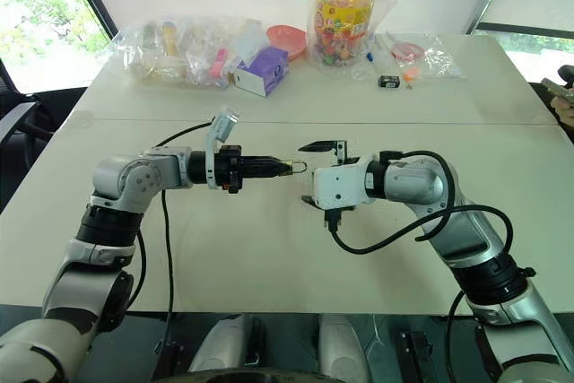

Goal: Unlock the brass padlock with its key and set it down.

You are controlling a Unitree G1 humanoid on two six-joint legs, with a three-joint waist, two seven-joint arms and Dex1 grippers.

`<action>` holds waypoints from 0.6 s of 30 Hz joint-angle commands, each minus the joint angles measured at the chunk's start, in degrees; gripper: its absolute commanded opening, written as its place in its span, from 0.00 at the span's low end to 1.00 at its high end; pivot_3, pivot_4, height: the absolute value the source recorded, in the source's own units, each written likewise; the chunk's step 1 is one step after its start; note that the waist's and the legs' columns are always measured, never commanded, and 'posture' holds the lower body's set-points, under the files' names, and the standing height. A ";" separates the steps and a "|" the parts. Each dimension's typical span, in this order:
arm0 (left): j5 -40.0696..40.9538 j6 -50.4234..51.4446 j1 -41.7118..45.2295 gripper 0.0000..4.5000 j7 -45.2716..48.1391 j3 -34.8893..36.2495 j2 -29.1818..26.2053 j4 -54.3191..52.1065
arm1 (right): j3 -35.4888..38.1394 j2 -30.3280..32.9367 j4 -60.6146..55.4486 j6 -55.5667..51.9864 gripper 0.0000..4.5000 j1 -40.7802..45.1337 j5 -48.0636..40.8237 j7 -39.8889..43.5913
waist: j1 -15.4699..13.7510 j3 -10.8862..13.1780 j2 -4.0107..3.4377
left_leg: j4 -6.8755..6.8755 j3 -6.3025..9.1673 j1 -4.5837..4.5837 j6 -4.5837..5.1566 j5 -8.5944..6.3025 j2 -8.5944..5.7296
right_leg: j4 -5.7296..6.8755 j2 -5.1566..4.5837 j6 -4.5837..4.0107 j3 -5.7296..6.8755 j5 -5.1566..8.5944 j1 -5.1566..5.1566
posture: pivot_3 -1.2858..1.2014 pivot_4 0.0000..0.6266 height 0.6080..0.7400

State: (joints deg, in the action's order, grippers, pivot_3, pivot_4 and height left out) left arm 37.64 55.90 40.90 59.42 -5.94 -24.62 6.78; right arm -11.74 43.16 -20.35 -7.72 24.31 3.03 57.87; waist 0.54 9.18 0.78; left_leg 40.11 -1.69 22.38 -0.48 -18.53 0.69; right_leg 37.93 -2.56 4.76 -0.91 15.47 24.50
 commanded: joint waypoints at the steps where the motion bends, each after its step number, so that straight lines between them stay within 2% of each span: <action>1: -1.72 -3.60 2.03 0.00 2.52 -0.76 -0.80 0.53 | 5.19 0.11 -4.64 -8.11 0.86 -0.22 -7.57 0.88 | 0.02 0.00 0.00 | 0.00 0.00 0.00 0.00 0.00 0.00 | 0.00 0.00 0.00 0.00 0.00 0.00 | 0.52 0.24 0.96; 2: -2.03 -4.05 2.25 0.00 2.95 -0.87 -0.84 0.91 | 5.92 -0.32 -5.02 -9.92 0.77 -0.34 -9.16 0.66 | 0.02 0.00 0.00 | 0.00 0.01 0.00 0.00 0.00 0.02 | 0.00 0.00 0.00 0.00 0.00 0.00 | 0.52 0.24 0.96; 8: -3.40 -6.37 3.32 0.00 5.21 -1.74 -0.68 2.43 | 6.50 -3.89 -7.15 -19.97 0.07 1.50 -15.00 -2.76 | 0.12 0.00 0.00 | -0.01 0.01 -0.01 0.00 0.00 0.03 | 0.00 0.01 0.00 0.00 0.00 0.00 | 0.52 0.24 0.96; 9: -3.63 -6.70 3.42 0.00 5.53 -1.86 -0.58 2.64 | 6.46 -4.34 -7.24 -21.15 0.01 1.82 -15.53 -3.26 | 0.13 0.00 0.00 | -0.01 0.01 -0.01 0.00 0.00 0.04 | 0.01 0.02 0.00 0.00 0.00 0.00 | 0.52 0.24 0.96; 18: -2.47 -6.59 3.81 0.00 8.04 -1.17 -0.14 2.08 | 4.15 -6.46 -5.84 -22.33 0.01 1.99 -15.37 -6.60 | 0.06 0.00 0.00 | -0.01 0.01 0.00 0.01 -0.01 0.00 | 0.00 0.03 0.00 0.01 0.00 0.00 | 0.52 0.24 0.96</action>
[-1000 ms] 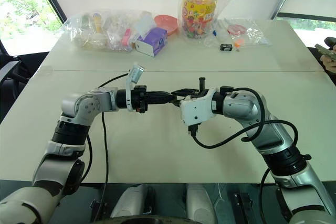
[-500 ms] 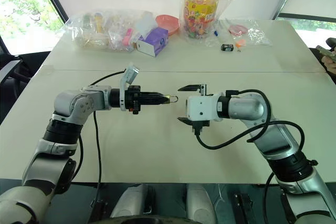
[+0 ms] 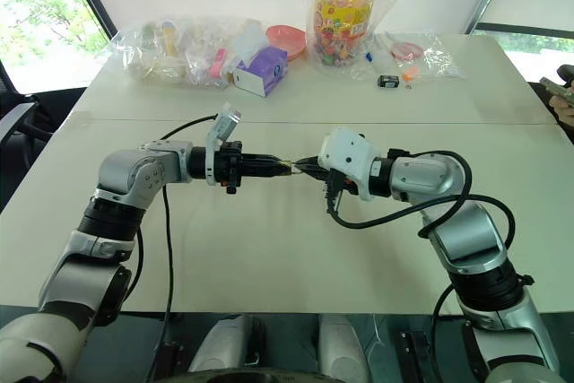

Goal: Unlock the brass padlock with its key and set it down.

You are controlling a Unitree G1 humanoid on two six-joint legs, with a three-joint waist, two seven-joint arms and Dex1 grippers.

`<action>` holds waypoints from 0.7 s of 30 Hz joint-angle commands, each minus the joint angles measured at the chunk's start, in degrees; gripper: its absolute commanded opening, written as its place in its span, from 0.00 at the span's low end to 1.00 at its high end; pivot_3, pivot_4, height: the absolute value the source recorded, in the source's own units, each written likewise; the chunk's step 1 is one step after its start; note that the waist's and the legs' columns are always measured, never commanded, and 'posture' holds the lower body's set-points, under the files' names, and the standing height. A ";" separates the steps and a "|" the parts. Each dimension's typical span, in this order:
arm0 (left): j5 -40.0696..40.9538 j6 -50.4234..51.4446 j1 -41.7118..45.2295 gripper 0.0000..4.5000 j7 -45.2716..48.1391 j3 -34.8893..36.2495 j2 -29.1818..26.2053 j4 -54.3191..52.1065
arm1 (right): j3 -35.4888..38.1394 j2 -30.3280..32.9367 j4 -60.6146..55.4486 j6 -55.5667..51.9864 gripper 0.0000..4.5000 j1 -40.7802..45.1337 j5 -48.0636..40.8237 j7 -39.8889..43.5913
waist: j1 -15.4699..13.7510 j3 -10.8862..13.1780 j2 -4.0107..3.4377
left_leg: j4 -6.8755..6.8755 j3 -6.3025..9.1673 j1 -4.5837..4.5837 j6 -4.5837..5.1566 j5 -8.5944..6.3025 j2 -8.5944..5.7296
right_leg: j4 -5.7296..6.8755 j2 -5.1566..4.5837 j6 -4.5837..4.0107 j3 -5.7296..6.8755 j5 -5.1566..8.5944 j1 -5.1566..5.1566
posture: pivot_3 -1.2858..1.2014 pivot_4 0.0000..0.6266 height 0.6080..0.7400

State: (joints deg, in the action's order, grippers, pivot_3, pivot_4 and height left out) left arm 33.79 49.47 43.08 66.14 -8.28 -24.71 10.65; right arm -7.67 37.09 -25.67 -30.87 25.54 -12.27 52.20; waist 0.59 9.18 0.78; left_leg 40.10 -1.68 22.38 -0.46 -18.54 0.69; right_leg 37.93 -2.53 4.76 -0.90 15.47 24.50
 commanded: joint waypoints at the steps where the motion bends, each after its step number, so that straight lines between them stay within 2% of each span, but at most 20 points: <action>1: 1.84 0.24 1.67 0.00 1.57 1.46 -0.06 -2.07 | -0.36 -0.45 0.40 1.48 0.01 0.82 0.37 -1.11 | 0.01 0.00 0.00 | 0.00 0.00 0.00 0.00 0.00 0.00 | 0.00 0.00 0.00 0.00 0.00 0.00 | 0.52 0.24 0.96; 9: 2.52 0.97 1.56 0.00 2.20 2.17 -0.38 -2.73 | -2.51 -0.15 6.51 7.00 0.01 0.15 2.62 -1.02 | 0.05 0.00 0.00 | 0.00 0.00 0.00 0.00 0.00 0.01 | 0.00 0.03 0.00 0.00 0.00 0.00 | 0.52 0.24 0.96; 21: 1.60 -0.13 1.60 0.00 0.92 1.73 0.50 -1.46 | -2.30 1.47 5.57 7.95 0.01 -2.63 3.38 -0.66 | -0.01 0.00 0.00 | 0.00 0.00 0.00 0.00 0.00 0.01 | 0.00 0.02 0.00 0.00 0.00 0.00 | 0.52 0.24 0.96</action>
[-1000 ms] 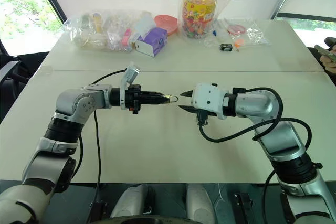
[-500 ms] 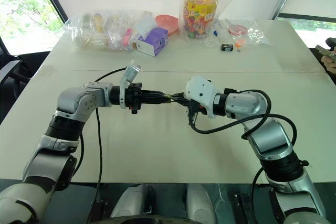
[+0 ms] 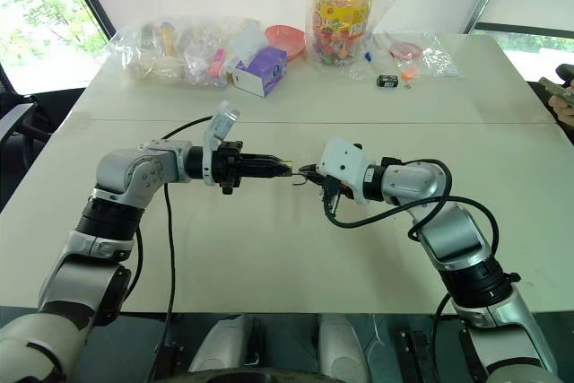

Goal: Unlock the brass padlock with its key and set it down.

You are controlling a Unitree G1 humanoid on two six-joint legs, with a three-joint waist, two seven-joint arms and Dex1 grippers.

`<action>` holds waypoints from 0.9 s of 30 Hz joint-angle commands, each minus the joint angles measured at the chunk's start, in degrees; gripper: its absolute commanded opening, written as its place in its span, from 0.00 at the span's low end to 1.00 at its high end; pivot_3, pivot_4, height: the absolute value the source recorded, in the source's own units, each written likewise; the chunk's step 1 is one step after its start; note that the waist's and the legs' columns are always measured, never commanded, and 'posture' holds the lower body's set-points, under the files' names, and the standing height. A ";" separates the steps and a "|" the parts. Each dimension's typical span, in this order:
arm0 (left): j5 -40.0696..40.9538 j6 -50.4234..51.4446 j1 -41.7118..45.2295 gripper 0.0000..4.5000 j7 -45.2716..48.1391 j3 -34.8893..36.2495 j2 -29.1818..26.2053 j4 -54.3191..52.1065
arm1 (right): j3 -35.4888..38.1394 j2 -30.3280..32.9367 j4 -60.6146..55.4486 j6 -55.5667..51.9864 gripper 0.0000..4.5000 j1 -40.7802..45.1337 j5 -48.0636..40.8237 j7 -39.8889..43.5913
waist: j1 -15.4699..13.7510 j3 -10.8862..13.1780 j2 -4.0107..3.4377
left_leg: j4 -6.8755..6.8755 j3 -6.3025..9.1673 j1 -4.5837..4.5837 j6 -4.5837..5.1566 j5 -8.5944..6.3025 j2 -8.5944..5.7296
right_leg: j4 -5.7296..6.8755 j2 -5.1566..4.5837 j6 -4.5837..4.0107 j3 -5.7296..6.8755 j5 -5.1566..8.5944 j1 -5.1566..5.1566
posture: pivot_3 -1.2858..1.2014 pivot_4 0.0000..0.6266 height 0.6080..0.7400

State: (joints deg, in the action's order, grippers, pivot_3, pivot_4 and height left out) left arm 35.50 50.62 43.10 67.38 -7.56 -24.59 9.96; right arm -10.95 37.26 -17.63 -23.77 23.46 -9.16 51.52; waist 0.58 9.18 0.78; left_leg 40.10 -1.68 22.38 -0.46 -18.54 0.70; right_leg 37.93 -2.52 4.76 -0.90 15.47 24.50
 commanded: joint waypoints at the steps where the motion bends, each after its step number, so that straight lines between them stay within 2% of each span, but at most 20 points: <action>1: -0.26 -1.49 1.33 0.00 -0.51 0.90 0.47 -0.84 | 1.24 1.78 -2.96 0.75 0.01 -1.16 0.60 -0.15 | 0.00 0.00 0.00 | 0.00 0.00 0.00 0.00 0.00 0.00 | 0.00 0.00 0.00 0.00 0.00 0.00 | 0.52 0.24 0.96; 6: -3.50 -4.90 -0.30 0.00 -3.22 -1.11 3.29 1.23 | 3.67 8.92 -6.86 0.18 0.01 -10.29 3.00 0.05 | -0.43 0.00 0.00 | 0.00 0.01 0.03 0.02 -0.01 -0.02 | -0.05 0.00 0.00 0.01 0.00 0.00 | 0.52 0.24 0.96; 11: -7.95 -8.38 0.23 0.00 -9.21 -2.39 10.65 9.20 | 9.19 11.42 -16.99 -4.40 0.01 -22.56 1.05 -2.40 | -1.17 0.00 0.01 | 0.01 0.00 0.02 0.05 -0.03 -0.05 | -0.09 0.02 0.00 0.00 0.00 -0.05 | 0.52 0.24 0.96; 17: -10.54 -14.57 1.84 0.00 -11.57 -0.96 17.72 20.15 | 11.76 10.14 -24.91 -10.91 0.01 -24.59 -0.08 -6.61 | -0.93 0.00 0.02 | 0.01 0.01 -0.02 0.05 -0.03 -0.03 | -0.08 0.10 0.00 0.00 0.00 -0.05 | 0.52 0.24 0.96; 23: -15.68 -23.40 3.27 0.00 -11.44 -1.59 19.08 28.92 | 11.08 9.75 -26.39 -13.23 0.01 -23.15 0.02 -8.92 | -1.15 0.01 0.02 | 0.00 0.00 -0.01 0.05 -0.03 -0.04 | -0.10 0.11 0.00 0.02 0.00 -0.05 | 0.52 0.24 0.96; 27: -16.93 -24.90 3.20 0.42 -9.79 -1.37 18.02 29.59 | 10.89 9.69 -26.27 -13.98 0.00 -21.87 -0.31 -9.49 | -1.22 0.01 0.03 | 0.01 0.00 0.00 0.05 -0.03 -0.05 | -0.11 0.10 0.00 0.03 0.00 -0.06 | 0.52 0.24 0.96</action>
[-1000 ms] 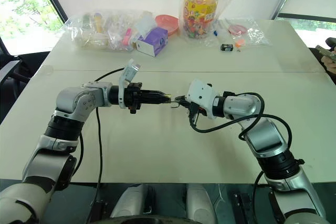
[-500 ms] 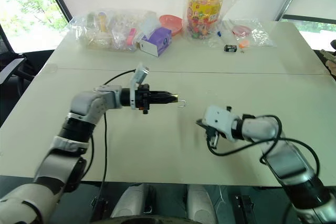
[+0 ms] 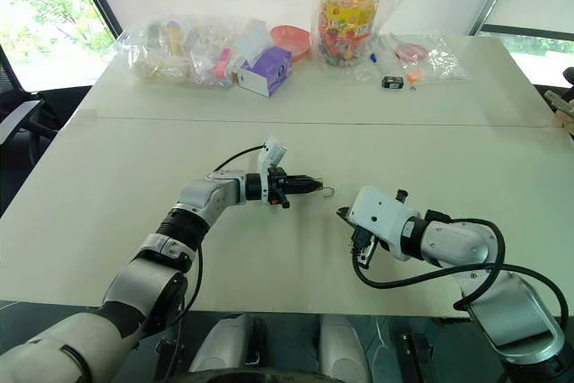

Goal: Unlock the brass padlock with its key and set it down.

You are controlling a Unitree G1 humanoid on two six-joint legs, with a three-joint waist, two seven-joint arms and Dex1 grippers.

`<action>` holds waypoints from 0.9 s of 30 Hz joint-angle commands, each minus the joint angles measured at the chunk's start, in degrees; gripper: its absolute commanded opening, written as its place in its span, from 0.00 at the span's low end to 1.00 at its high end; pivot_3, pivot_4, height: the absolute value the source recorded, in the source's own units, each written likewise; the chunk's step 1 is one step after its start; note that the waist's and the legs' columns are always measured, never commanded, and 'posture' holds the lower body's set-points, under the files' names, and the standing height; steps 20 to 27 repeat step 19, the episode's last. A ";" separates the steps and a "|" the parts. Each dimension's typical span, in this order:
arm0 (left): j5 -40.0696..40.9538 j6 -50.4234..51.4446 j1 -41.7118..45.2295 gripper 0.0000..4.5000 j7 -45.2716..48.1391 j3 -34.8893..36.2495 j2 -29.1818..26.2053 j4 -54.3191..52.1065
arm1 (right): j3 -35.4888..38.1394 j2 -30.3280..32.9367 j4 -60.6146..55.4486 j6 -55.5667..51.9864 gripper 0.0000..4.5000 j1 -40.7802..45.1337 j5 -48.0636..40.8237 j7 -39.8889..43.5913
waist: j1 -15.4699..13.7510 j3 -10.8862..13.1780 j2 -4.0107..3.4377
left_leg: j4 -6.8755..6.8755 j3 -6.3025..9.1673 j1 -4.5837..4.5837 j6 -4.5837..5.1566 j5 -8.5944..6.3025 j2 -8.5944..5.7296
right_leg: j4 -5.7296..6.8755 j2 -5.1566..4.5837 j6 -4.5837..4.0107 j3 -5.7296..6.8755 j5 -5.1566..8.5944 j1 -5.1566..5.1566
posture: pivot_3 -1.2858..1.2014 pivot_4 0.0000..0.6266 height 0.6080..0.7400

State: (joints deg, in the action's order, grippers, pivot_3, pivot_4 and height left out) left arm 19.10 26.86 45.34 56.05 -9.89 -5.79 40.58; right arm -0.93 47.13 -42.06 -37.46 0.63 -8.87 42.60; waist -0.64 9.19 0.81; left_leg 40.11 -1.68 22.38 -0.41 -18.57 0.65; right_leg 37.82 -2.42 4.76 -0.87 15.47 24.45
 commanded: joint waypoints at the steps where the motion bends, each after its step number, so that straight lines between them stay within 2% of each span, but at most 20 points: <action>1: -0.11 -0.54 0.77 0.54 2.26 1.34 -1.23 -1.78 | 0.92 -0.07 -1.68 -0.32 0.00 1.17 -0.72 -0.56 | 0.01 0.00 0.00 | 0.00 0.00 0.00 0.00 0.00 0.00 | 0.00 0.00 0.00 0.00 0.00 0.00 | 0.52 0.24 0.96; 5: 0.17 0.47 0.13 0.99 4.51 1.72 -3.55 -4.58 | 0.62 1.02 0.42 1.01 0.00 1.58 0.20 -0.23 | 0.20 0.00 0.00 | 0.00 0.00 0.00 0.00 0.00 0.01 | 0.00 0.00 0.00 0.00 0.00 0.00 | 0.52 0.24 0.96; 17: 5.98 8.91 -7.86 1.00 17.19 0.45 -20.23 -34.67 | 3.05 6.08 5.24 5.34 0.00 3.43 0.84 2.84 | 0.11 -0.01 -0.02 | -0.01 0.00 0.00 0.00 0.00 0.04 | -0.02 -0.04 0.00 -0.04 0.00 -0.01 | 0.52 0.24 0.96; 27: 6.37 9.57 -8.30 1.00 17.02 0.47 -21.10 -35.87 | 2.92 5.97 5.56 5.64 0.00 4.09 0.89 2.75 | 0.05 -0.01 -0.02 | -0.01 0.00 0.00 0.00 0.00 0.04 | -0.01 -0.03 0.00 -0.03 0.00 -0.01 | 0.52 0.24 0.96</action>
